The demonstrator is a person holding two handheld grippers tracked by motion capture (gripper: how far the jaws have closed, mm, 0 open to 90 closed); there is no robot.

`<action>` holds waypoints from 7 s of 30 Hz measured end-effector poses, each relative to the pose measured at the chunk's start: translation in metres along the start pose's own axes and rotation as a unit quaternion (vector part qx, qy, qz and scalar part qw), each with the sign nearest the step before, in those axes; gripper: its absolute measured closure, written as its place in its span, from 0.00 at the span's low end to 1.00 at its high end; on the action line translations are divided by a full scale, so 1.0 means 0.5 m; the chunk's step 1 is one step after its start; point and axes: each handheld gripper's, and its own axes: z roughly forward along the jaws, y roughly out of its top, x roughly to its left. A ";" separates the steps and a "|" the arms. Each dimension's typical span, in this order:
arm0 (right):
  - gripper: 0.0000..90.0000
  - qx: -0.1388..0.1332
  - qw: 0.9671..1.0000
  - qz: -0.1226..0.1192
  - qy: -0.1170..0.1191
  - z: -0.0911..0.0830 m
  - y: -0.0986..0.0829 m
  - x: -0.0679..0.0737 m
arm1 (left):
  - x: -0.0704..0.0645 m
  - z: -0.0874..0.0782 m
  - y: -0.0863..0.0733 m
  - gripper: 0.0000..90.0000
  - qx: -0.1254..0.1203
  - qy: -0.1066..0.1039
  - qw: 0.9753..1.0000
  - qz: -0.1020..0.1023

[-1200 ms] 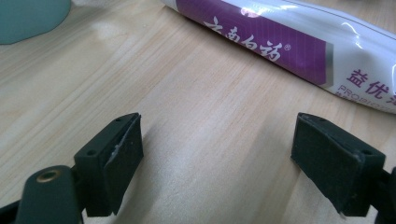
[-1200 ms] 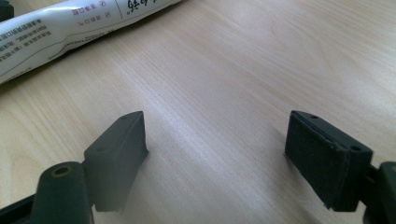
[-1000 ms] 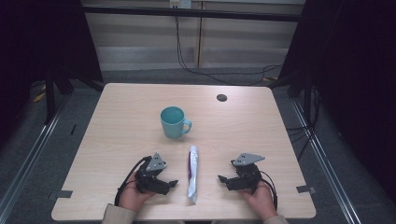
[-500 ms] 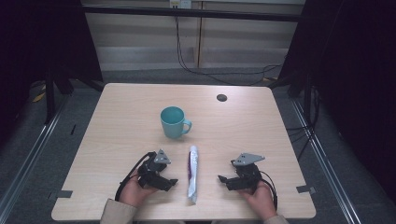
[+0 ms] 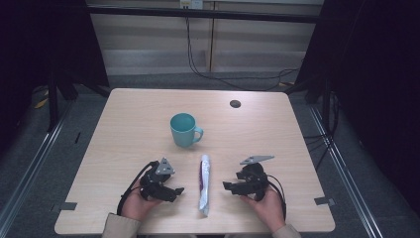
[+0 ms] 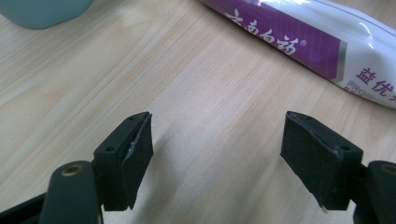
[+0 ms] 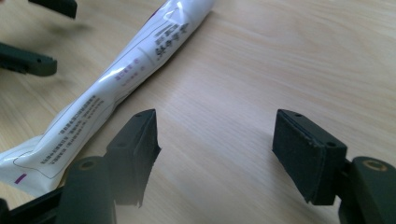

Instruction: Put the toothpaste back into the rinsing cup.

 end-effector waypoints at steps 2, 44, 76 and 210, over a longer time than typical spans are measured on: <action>0.34 0.015 1.000 -0.012 0.000 0.007 0.015 0.017 | 0.000 -0.003 -0.007 0.28 -0.004 0.003 1.000 0.002; 0.39 0.064 0.996 -0.063 0.021 0.079 0.067 0.116 | -0.001 -0.006 -0.019 0.29 -0.008 0.018 1.000 0.012; 0.60 0.128 0.986 -0.107 -0.024 0.064 0.053 0.096 | 0.001 -0.013 -0.017 0.30 -0.011 0.024 1.000 0.011; 0.62 0.192 0.895 -0.396 0.070 -0.035 0.110 0.096 | -0.070 -0.002 0.133 0.74 0.121 -0.094 0.955 0.255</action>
